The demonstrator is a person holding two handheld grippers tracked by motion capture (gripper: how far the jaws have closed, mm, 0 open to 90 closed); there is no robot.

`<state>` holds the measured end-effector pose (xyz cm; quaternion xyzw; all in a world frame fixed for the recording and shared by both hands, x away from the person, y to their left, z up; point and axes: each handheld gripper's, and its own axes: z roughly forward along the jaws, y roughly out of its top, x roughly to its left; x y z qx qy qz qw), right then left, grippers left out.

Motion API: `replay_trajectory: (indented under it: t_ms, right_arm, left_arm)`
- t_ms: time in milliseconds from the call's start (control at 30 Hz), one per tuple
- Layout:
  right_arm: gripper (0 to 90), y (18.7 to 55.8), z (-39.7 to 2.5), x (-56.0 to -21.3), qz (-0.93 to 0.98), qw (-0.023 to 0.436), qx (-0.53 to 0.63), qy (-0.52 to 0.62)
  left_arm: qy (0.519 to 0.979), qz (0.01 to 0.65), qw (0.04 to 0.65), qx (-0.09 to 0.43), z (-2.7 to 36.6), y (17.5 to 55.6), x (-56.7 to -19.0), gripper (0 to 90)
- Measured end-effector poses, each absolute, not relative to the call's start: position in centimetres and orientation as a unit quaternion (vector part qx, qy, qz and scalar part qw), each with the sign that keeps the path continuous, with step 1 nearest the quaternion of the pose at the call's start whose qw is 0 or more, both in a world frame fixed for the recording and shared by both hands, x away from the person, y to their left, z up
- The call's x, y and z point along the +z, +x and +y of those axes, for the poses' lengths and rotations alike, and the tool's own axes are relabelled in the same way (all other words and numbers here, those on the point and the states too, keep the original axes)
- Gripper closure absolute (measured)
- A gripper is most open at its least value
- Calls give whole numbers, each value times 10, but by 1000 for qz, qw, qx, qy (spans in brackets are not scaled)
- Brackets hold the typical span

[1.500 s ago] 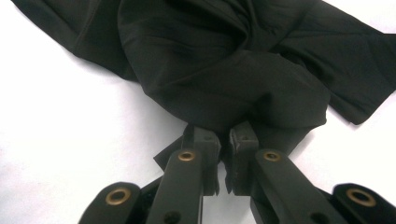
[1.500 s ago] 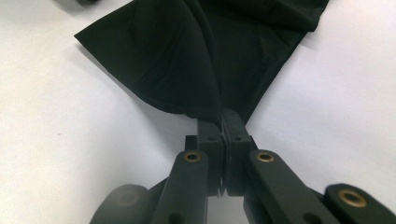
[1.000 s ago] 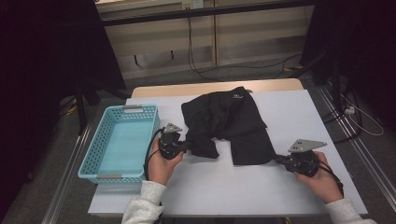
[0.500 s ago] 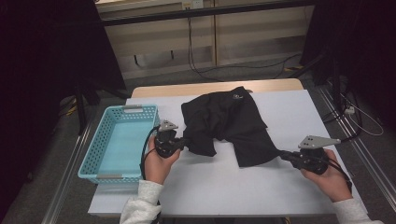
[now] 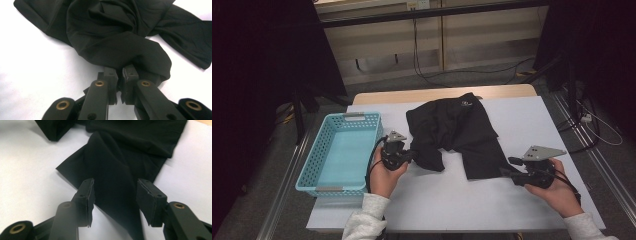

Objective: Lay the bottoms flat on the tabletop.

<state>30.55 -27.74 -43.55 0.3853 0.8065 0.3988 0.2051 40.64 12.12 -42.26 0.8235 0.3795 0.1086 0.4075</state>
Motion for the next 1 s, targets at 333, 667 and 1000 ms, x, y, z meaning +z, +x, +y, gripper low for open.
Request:
replay_trajectory:
  t_ms: [333, 667, 1000]
  right_arm:
    - [513, 317, -218, -455, 827, 154, 408, 355]
    - [648, 333, -181, -469, 839, 167, 384, 348]
    - [887, 330, -183, -466, 836, 156, 390, 353]
  left_arm:
    - [827, 363, 411, 121, 113, 403, -424, 479]
    - [825, 370, 407, 133, 119, 404, -423, 296]
    - [822, 368, 413, 134, 118, 400, -419, 265]
